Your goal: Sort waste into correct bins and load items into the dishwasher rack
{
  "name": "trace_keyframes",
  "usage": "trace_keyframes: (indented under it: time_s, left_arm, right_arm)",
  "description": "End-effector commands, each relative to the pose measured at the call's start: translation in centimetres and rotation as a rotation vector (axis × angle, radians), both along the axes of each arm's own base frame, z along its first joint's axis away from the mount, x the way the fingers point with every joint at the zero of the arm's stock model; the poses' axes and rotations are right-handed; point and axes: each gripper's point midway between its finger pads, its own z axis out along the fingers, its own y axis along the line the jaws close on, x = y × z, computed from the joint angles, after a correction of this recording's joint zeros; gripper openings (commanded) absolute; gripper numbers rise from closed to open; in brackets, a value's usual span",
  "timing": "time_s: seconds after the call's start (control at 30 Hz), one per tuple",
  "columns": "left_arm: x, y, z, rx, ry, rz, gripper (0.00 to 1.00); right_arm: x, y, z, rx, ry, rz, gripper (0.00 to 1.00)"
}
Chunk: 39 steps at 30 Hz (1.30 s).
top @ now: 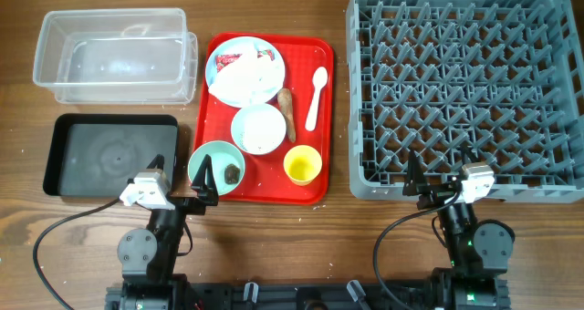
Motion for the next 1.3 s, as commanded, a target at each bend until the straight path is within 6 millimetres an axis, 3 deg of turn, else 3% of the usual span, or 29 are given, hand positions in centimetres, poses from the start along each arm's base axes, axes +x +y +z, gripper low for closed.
trace_keyframes:
  time_s: [0.0, 0.47, 0.57, 0.67, 0.73, 0.8, 0.9, 1.03, 1.13, 1.17, 1.2, 1.27]
  left_arm:
    - [0.0, 0.0, -0.2, 0.02, -0.005, 0.002, 1.0]
    - [0.0, 0.0, -0.2, 0.02, -0.005, 0.002, 1.0]
    - [0.0, 0.0, -0.2, 0.02, -0.006, 0.002, 1.0]
    - [0.0, -0.4, 0.7, 0.018, -0.041, -0.025, 1.0]
    - [-0.1, -0.4, 3.0, 0.017, -0.128, -0.025, 1.0]
    - [-0.5, -0.4, 5.9, 0.021, -0.176, -0.024, 1.0]
    - [-0.1, -0.9, 10.4, 0.023, -0.175, -0.053, 1.0]
    - [3.1, -2.5, 15.3, 0.055, -0.039, -0.148, 1.0]
    - [8.2, -3.0, 17.9, 0.056, 0.159, -0.175, 1.0]
    - [9.5, -3.0, 18.2, 0.053, 0.204, -0.177, 1.0]
    - [12.0, -3.6, 18.5, 0.085, 0.29, -0.209, 1.0]
    - [16.0, -5.9, 17.0, 0.196, 0.43, -0.313, 1.0]
  right_arm:
    - [0.0, 0.0, -0.1, 0.0, 0.004, -0.005, 1.0]
    - [0.1, -0.1, 0.2, -0.022, -0.012, -0.006, 1.0]
    - [-0.1, 0.9, 0.8, -0.009, -0.034, 0.052, 1.0]
    - [-1.1, 3.4, 4.0, -0.025, -0.13, 0.199, 1.0]
    - [-1.6, 3.8, 6.6, -0.034, -0.171, 0.224, 1.0]
    - [-1.9, 4.6, 10.5, -0.07, -0.195, 0.269, 0.99]
    - [-0.4, 5.6, 14.6, -0.078, -0.111, 0.346, 1.0]
    - [3.4, 6.3, 17.9, -0.037, 0.118, 0.416, 1.0]
    - [6.0, 6.1, 18.8, -0.051, 0.275, 0.431, 1.0]
    - [6.6, 6.0, 18.7, -0.049, 0.316, 0.432, 1.0]
    - [7.7, 6.0, 18.6, -0.032, 0.363, 0.434, 1.0]
    - [9.0, 5.9, 17.8, -0.013, 0.401, 0.433, 1.0]
